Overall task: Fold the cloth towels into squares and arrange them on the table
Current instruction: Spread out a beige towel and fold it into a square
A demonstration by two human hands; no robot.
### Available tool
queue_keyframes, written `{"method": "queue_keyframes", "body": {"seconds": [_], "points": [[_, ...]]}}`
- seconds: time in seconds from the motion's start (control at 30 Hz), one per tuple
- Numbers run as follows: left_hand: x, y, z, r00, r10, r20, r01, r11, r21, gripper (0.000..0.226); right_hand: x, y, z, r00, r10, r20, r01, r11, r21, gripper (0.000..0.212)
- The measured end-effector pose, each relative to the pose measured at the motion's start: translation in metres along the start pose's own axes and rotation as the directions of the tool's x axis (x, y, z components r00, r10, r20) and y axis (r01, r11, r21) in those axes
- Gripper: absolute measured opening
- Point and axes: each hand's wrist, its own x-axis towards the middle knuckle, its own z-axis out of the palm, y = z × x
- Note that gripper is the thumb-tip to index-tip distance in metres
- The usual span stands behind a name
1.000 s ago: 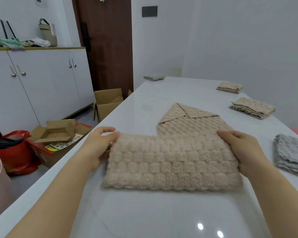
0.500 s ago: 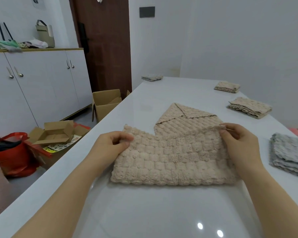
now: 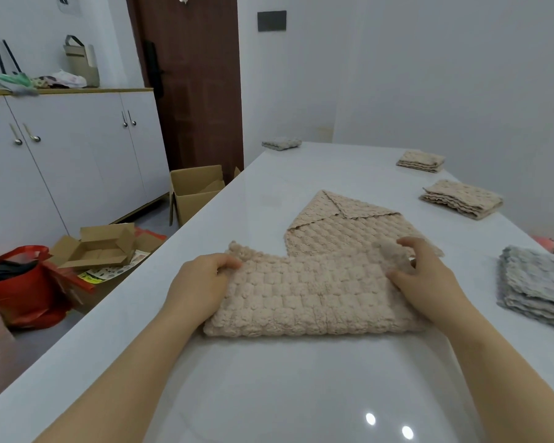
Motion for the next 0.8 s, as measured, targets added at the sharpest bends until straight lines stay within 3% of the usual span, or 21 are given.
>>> {"method": "queue_keyframes", "body": {"seconds": [0.1, 0.27, 0.37, 0.47, 0.63, 0.8], "points": [[-0.005, 0.008, 0.004, 1.0, 0.022, -0.02, -0.021, 0.999, 0.041, 0.035, 0.001, 0.002, 0.0, 0.999, -0.028, -0.029, 0.027, 1.0, -0.012, 0.052], [-0.012, 0.015, 0.013, 0.995, 0.101, -0.024, -0.082, 0.905, 0.417, 0.033, -0.001, -0.001, 0.002, 0.994, -0.109, 0.013, 0.11, 0.991, -0.071, 0.057], [-0.017, 0.023, 0.021, 0.972, 0.236, 0.016, -0.228, 0.913, 0.339, 0.037, 0.0, 0.001, 0.002, 0.996, -0.071, 0.048, 0.077, 0.989, -0.125, 0.057], [-0.023, 0.028, 0.031, 0.917, 0.329, 0.224, -0.366, 0.919, 0.147, 0.05, 0.003, 0.004, 0.001, 0.997, -0.003, 0.079, 0.013, 0.992, -0.128, 0.063], [-0.021, 0.022, 0.03, 0.839, 0.284, 0.464, -0.455, 0.833, 0.314, 0.051, 0.003, 0.006, -0.003, 0.996, 0.019, 0.09, -0.012, 0.997, -0.076, 0.059], [-0.026, 0.036, 0.031, 0.886, 0.355, 0.299, -0.44, 0.848, 0.295, 0.05, 0.007, 0.004, -0.002, 0.999, -0.022, 0.026, 0.022, 0.999, -0.033, 0.054]]}}
